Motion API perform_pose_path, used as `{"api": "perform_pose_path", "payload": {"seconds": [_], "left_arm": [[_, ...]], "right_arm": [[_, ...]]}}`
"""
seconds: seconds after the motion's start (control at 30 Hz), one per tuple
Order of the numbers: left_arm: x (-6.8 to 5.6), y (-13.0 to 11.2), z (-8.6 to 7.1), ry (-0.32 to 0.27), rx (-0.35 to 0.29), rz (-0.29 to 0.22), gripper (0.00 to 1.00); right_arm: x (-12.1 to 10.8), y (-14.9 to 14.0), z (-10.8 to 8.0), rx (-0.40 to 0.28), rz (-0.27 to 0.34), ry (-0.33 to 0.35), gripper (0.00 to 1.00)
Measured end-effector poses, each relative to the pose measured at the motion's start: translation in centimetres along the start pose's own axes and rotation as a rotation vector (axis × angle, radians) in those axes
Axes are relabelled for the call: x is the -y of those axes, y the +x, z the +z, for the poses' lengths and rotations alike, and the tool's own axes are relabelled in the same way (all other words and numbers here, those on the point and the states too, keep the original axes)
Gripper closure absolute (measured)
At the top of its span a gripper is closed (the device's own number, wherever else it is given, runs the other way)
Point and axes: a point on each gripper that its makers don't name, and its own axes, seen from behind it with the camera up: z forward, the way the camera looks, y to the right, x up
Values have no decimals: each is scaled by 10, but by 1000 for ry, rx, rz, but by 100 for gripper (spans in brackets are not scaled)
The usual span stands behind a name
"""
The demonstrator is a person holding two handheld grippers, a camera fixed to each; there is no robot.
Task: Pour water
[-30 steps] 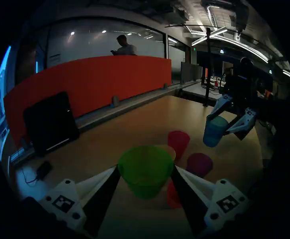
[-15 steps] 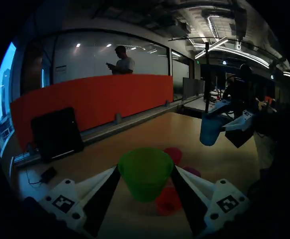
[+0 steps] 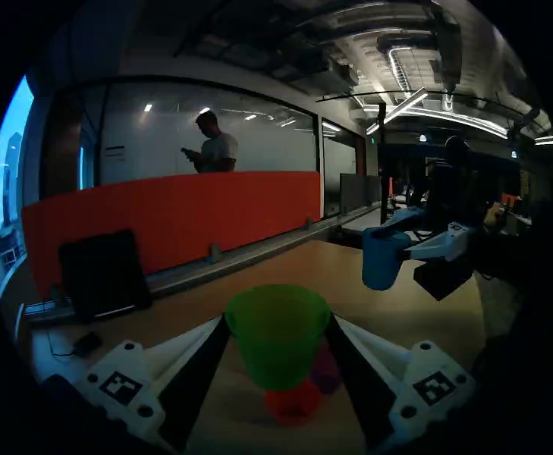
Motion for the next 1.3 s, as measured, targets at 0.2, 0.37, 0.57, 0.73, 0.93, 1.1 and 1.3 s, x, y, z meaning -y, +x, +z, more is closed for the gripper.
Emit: {"api": "perform_pose_path", "payload": {"seconds": [0.2, 0.37, 0.57, 0.73, 0.93, 1.1, 1.3], "left_arm": [[-15, 13, -3, -22, -49, -30, 12], [-25, 17, -6, -36, -74, -38, 12], [-37, 19, -6, -49, -84, -25, 12], [-50, 18, -5, -64, -95, -20, 12], [-64, 13, -4, -78, -91, -6, 12], [-78, 10, -2, -98, -90, 1, 12], [-95, 7, 2, -123, -89, 14, 12]], "right_arm": [[0, 6, 0, -18, 2, 1, 8], [0, 10, 1, -25, -6, 8, 8], [-1, 16, 2, -30, -19, 16, 8], [-3, 22, 2, -33, -50, 16, 8], [-5, 35, 2, -49, -85, 20, 8], [-7, 50, 1, -69, -124, 24, 8], [-6, 65, 0, -89, -208, 31, 8]]}}
